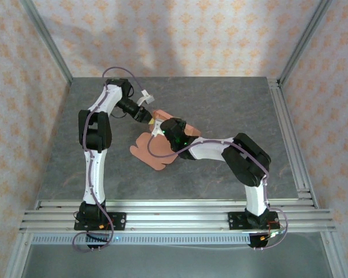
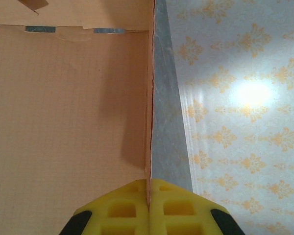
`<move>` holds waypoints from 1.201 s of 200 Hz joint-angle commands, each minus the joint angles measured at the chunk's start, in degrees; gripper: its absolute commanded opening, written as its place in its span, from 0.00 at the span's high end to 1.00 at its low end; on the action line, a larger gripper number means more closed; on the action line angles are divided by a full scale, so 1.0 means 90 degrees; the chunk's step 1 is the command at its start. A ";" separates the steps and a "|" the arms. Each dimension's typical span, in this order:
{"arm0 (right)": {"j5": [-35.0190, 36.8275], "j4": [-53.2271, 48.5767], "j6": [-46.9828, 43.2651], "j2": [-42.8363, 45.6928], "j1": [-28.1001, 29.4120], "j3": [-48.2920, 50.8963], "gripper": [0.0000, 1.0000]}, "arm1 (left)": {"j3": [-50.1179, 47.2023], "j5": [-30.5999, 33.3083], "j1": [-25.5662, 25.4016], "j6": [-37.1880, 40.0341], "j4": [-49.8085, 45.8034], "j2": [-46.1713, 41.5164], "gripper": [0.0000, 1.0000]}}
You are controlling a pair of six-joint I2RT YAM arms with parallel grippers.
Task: Fold the paper box
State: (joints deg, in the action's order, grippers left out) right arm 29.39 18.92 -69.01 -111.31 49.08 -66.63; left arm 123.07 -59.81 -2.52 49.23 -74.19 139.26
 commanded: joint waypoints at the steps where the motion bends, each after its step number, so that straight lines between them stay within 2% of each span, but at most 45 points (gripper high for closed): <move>1: 0.0082 -0.0148 0.0153 -0.0093 -0.0014 -0.0218 1.00 | -0.0022 -0.0120 -0.0078 0.0131 -0.0214 0.0067 0.52; 72: 0.0073 -0.0178 0.0207 -0.0065 -0.0014 -0.0258 1.00 | -0.0087 0.0092 -0.0230 -0.0060 -0.0009 0.0080 0.53; 151: 0.0155 -0.0228 0.0210 -0.0317 -0.0047 -0.0537 1.00 | -0.0252 0.0080 -0.0231 -0.0056 0.0055 -0.0068 0.45; 211: -0.0034 -0.0548 0.0472 -0.0189 -0.0019 -0.0664 1.00 | -0.0319 0.0684 -0.0257 -0.0629 0.0510 -0.0088 0.49; 240: 0.0388 -0.0448 0.0341 -0.0369 0.0082 -0.0808 1.00 | -0.0626 0.1007 -0.0224 -0.1097 0.1134 -0.0326 0.49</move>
State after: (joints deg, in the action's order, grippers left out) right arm 29.82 15.40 -66.67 -113.32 48.84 -71.29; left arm 119.98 -54.41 -4.43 43.64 -68.55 139.26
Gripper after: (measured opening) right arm 0.049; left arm 0.512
